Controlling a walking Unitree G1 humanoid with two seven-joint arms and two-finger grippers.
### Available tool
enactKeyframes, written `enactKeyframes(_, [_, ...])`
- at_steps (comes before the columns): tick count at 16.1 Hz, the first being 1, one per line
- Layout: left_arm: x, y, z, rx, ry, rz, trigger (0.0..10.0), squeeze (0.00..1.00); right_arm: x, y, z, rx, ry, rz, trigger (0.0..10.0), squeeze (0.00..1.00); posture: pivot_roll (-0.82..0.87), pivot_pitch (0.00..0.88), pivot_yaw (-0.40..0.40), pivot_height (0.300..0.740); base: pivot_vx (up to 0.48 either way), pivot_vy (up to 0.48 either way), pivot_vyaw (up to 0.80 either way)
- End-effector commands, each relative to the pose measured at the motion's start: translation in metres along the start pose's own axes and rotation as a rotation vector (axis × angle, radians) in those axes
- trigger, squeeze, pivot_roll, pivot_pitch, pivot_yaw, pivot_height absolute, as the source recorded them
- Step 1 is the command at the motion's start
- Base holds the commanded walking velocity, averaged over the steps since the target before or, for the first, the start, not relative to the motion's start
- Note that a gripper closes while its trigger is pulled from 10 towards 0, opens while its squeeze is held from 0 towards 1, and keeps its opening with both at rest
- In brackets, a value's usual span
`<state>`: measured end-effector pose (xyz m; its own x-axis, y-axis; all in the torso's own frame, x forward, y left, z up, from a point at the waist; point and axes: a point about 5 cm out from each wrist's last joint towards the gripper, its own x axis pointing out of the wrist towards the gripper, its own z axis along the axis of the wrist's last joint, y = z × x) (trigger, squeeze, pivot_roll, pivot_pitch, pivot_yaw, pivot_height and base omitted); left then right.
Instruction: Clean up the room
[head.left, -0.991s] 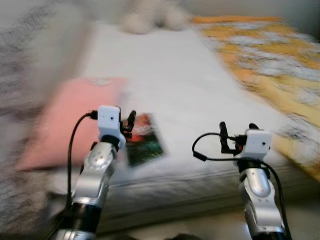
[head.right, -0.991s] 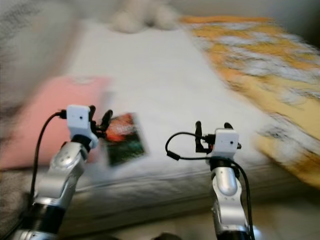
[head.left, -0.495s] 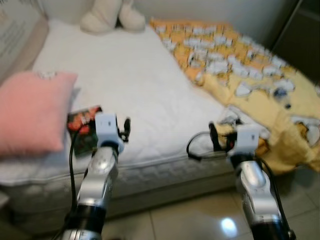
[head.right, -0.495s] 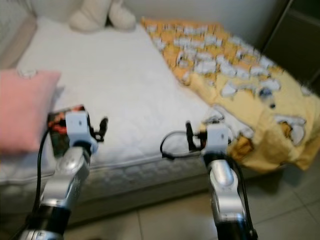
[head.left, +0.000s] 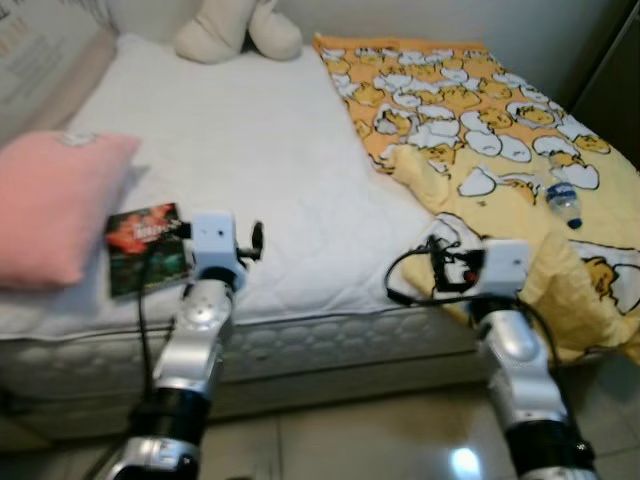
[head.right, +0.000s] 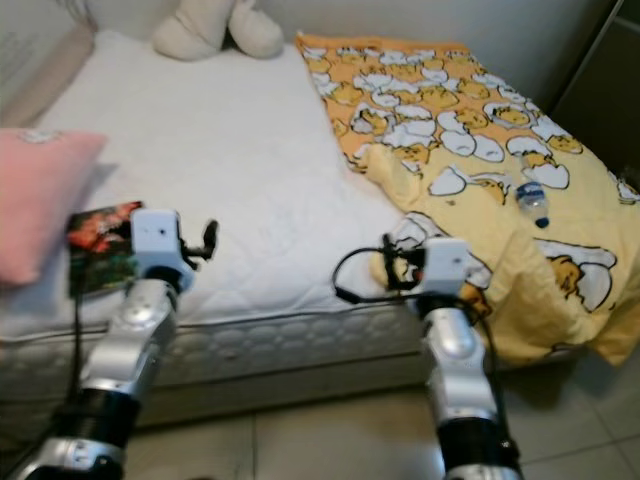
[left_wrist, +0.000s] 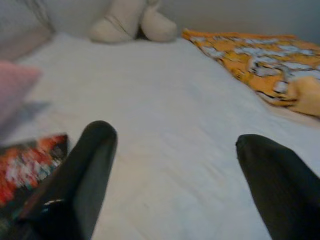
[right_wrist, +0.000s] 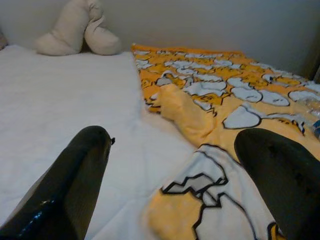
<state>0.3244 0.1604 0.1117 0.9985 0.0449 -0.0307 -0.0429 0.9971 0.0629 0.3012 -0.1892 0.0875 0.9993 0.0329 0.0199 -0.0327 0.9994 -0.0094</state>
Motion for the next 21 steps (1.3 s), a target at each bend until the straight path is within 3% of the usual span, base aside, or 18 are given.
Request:
enactKeyframes(1, [-0.001,0.006,-0.001,0.027,0.005,0.033,10.0,1.0,-0.002,0.004,-0.004,0.022,0.012,0.008,10.0,0.0,-0.01,0.0,-0.033,0.74,0.307,-0.364,0.0])
enactKeyframes(8, [0.002,0.001,-0.013,-0.008,0.066,0.039,10.0,1.0,-0.007,0.0,-0.014,0.034,0.034,-0.021,10.0,0.0,-0.02,0.0,-0.02,0.74,0.321,-0.353,0.0])
enactKeyframes(15, [0.006,-0.017,-0.014,-0.052,0.077,0.007,10.0,1.0,-0.007,0.001,-0.004,0.008,-0.009,0.015,10.0,0.0,-0.06,0.0,0.0,0.74,0.315,-0.359,0.07])
enactKeyframes(21, [0.009,-0.028,-0.013,-0.051,0.07,-0.046,10.0,1.0,-0.011,-0.006,-0.004,-0.005,-0.005,-0.026,10.0,0.0,-0.08,0.0,0.006,0.74,0.316,-0.358,0.07])
